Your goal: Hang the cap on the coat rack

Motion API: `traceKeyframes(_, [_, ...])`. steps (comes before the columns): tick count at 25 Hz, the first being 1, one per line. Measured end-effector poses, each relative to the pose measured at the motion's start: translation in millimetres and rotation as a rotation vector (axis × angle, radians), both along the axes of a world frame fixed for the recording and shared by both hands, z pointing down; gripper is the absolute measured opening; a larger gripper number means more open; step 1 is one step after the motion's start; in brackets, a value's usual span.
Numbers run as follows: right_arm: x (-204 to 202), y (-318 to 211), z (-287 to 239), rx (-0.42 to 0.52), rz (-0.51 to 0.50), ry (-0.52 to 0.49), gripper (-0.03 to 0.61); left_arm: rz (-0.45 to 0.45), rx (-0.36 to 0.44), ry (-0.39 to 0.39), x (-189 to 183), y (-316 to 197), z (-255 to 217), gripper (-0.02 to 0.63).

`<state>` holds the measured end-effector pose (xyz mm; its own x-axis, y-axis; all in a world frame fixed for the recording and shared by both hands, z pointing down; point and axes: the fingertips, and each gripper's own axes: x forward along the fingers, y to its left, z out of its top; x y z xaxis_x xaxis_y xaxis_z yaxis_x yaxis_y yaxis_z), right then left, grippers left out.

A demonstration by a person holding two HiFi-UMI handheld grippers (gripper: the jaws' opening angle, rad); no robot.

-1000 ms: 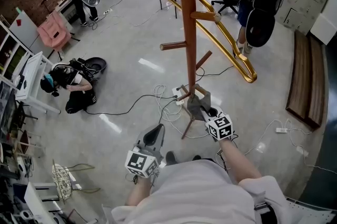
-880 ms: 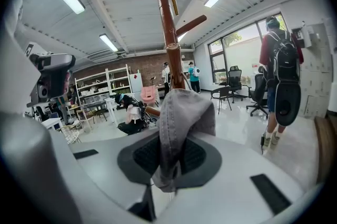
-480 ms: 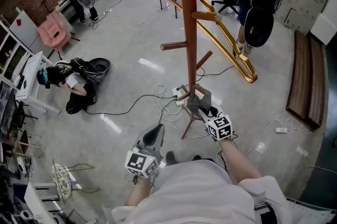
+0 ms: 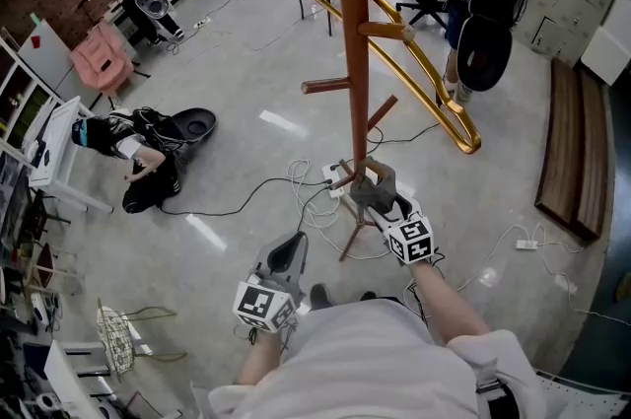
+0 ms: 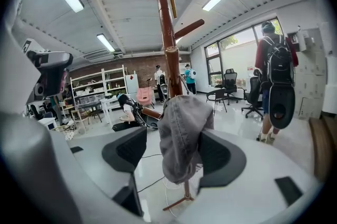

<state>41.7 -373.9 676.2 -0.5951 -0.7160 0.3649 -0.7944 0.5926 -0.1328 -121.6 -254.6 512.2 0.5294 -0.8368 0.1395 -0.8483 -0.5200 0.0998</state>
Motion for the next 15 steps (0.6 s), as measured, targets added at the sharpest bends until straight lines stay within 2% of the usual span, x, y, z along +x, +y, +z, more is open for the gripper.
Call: traceKeyframes(15, [6.5,3.6,-1.8,-0.001,0.024,0.017,0.264,0.015,0.007,-0.001,3.4,3.0,-3.0,0.011])
